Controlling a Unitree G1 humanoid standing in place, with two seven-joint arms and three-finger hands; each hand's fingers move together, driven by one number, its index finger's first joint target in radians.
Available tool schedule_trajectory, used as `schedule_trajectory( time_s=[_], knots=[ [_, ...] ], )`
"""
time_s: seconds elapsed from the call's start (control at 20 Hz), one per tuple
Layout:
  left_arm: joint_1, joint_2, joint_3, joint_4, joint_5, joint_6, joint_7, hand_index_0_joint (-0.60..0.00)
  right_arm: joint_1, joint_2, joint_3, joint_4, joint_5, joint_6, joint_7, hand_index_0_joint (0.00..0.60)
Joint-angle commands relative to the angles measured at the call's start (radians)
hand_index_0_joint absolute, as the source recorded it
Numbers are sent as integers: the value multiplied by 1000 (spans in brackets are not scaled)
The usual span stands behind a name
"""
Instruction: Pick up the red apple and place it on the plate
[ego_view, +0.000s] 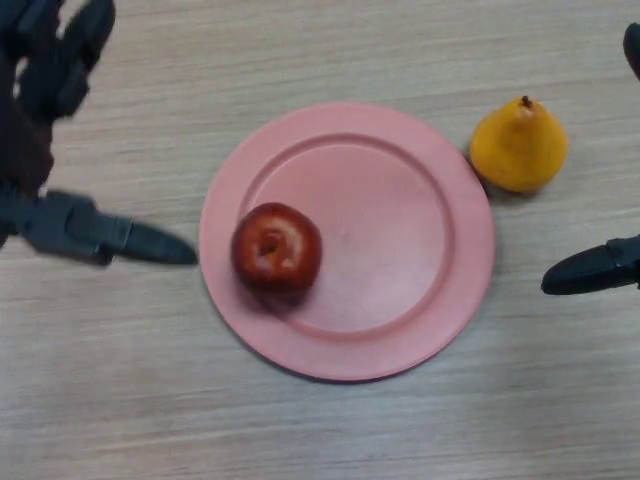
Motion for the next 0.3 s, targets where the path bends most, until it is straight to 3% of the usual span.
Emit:
schedule_trajectory(
  time_s=[0.05,0.15,0.2,0.3],
  knots=[
    [32,34,66,-86,-43,-85,52,0,-14,-6,-85,-52,55,-121,-24,0],
    [81,37,40,-80,44,-121,15,0,-21,5,-94,-58,123,-114,-73,0],
    [86,19,66,-94,19,-106,18,0,-14,0,-68,-48,131,-146,-96,0],
    [103,32,100,-118,11,-87,0,0,0,6,-47,-42,138,-174,-107,0]
  ],
)
